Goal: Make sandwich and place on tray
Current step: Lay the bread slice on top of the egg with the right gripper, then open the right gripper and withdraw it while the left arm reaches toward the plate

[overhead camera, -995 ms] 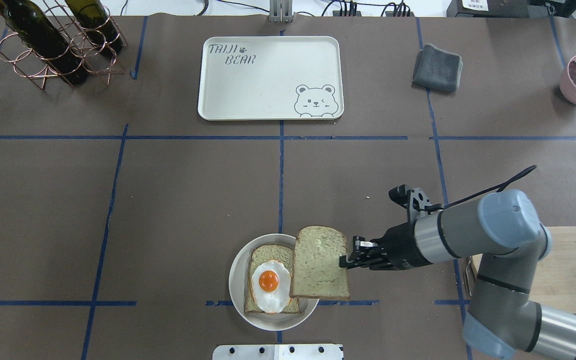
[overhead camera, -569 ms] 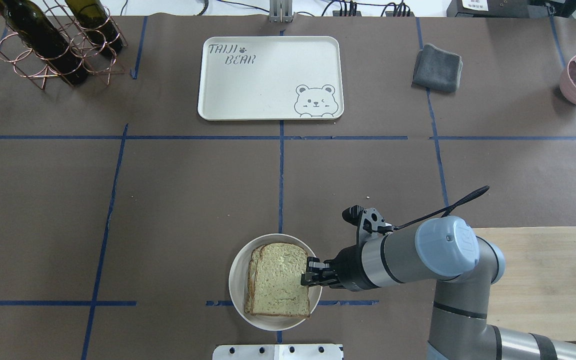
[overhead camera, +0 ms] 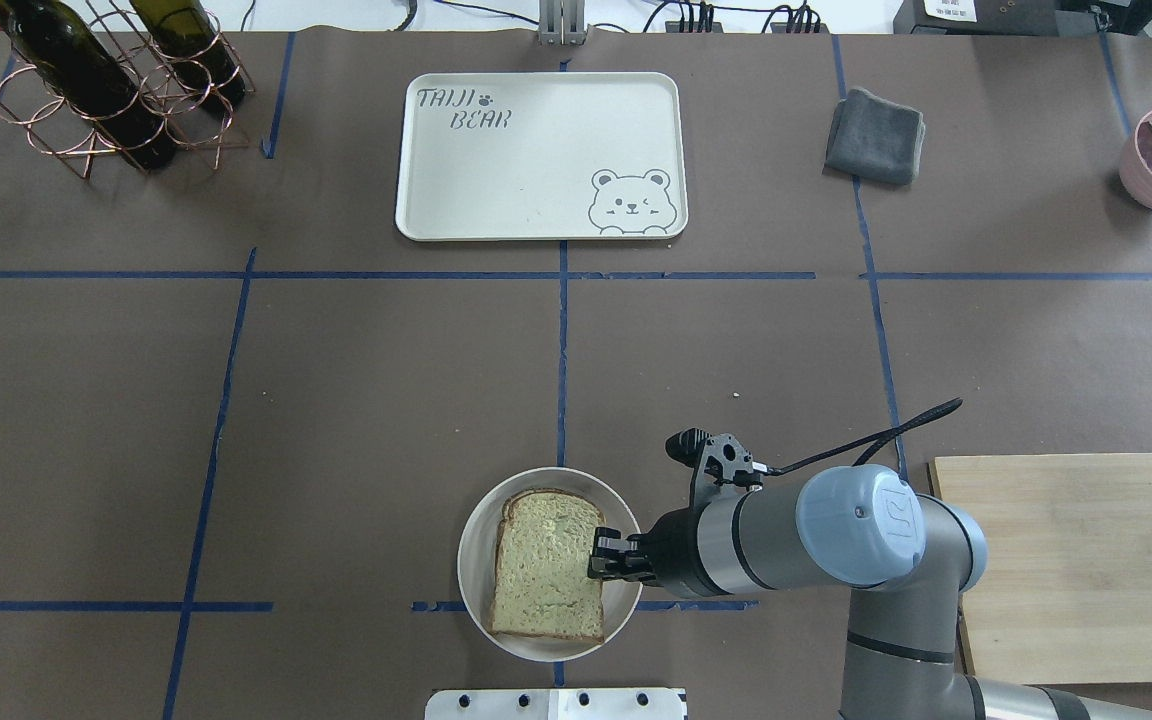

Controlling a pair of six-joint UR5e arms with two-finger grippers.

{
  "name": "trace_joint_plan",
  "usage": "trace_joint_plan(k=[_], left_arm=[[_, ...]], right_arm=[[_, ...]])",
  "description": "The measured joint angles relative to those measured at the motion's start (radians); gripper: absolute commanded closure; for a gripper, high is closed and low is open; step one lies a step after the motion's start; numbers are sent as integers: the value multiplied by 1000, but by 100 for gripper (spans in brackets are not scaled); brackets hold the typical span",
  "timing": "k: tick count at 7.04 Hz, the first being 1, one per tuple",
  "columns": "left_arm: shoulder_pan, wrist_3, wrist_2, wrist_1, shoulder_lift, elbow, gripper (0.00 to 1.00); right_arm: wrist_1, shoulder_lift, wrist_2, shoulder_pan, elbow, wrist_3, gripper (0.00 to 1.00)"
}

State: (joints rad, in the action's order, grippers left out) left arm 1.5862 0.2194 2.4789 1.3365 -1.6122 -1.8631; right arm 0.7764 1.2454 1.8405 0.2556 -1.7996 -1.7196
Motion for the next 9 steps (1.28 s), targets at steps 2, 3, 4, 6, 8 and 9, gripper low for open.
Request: trace_joint_plan(k=[2,3,4,6,8,9], left_arm=[[-1,0,0,0,0,0,0],[-1,0,0,0,0,0,0],[-1,0,0,0,0,0,0],[0,0,0,0,0,1,0],[-1,0,0,0,0,0,0],[-3,0,0,1,0,0,0]], right_arm=[[6,-1,-4,-1,2,0,100],[19,-4,-4,-1,2,0,100],[40,-13,-5,-1,2,0,100],[78,-33,-5,4,1,0,29],[86,-39,-5,10,-2,0,0],[87,-39,-5,14,-5,0,0]])
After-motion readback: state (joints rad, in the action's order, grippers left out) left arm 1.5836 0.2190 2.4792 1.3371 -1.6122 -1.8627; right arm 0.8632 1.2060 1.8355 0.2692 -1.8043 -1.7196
